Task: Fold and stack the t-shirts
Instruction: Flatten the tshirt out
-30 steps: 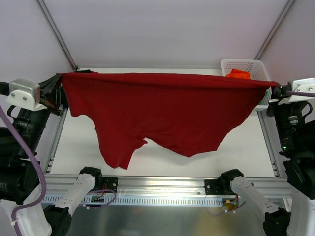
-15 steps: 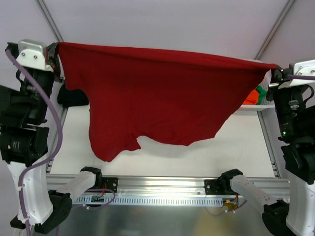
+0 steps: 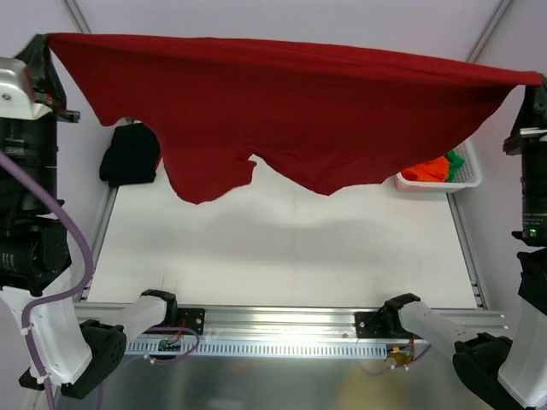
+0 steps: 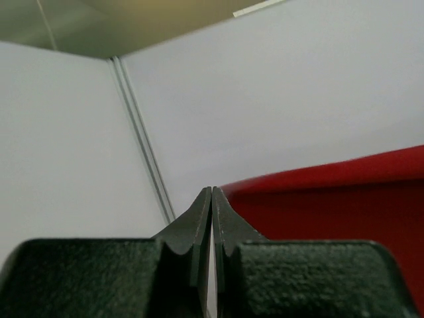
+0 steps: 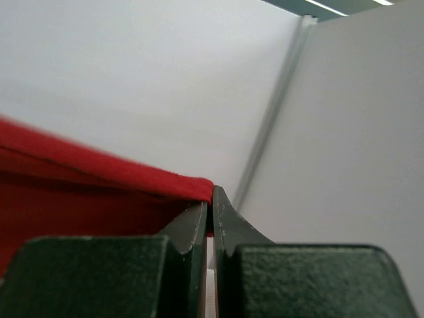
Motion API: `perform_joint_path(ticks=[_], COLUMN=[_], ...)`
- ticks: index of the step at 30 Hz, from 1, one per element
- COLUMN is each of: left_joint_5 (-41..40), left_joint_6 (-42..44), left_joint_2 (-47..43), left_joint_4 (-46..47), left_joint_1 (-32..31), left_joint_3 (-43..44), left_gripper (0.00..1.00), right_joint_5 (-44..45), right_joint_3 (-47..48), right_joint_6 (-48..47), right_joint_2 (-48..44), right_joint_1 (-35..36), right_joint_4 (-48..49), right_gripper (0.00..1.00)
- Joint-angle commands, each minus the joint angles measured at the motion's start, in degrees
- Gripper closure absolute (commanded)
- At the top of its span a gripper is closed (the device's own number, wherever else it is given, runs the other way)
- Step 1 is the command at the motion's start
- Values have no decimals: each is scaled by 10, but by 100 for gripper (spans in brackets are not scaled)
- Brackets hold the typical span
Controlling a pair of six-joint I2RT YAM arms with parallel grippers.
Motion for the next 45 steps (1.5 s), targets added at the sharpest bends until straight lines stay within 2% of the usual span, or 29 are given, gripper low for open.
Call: perform_joint_path(ticks=[1,3,6,14,17,21,22,25,26,28,31,32,34,38,40,44,45], left_joint_5=[-137,-139,-136,-98,-67,55,130,244,255,249,245,241,226,225,224,219,221], left_joint_6=[68,70,62,20,-9,-88,-122,-150,-144,-123,-90,-88,-74,-70,-64,-49,-49], left_joint_2=[46,83,90,14,7,32,38,58,74,94,160,160,223,353,383,424,426], left_joint_4=[86,87,85,48,-3,-136,-178,-189,-189,-189,-182,-182,-181,-181,-175,-153,-145], left_joint_1=[9,9,9,9,9,9,7,-10,-49,-110,-253,-254,-312,-370,-389,-421,-422], left_joint_3=[92,124,152,47,5,-30,-47,-161,-216,-260,-320,-318,-304,-226,-207,-225,-236], left_gripper=[100,100,100,100,100,100,84,46,18,1,1,1,1,1,1,1,1], right_joint_5=[115,117,118,100,92,61,41,-1,-14,-29,-44,-44,-38,0,17,107,111], right_joint_3=[68,97,109,75,60,61,62,68,68,65,51,47,35,14,11,7,26], right_joint_6=[-49,-56,-49,-33,-29,8,19,60,68,86,97,97,97,86,76,21,15], right_joint_2=[29,48,59,28,34,52,61,73,82,88,95,95,103,120,124,125,129], right_joint_1=[-11,-11,-10,-11,-11,-11,-10,-9,-10,-6,9,10,30,64,64,52,29], right_joint_4=[80,83,85,36,7,-58,-93,-159,-175,-206,-228,-230,-243,-250,-245,-179,-176], right_gripper=[100,100,100,100,100,100,100,100,100,100,100,100,100,100,100,100,100])
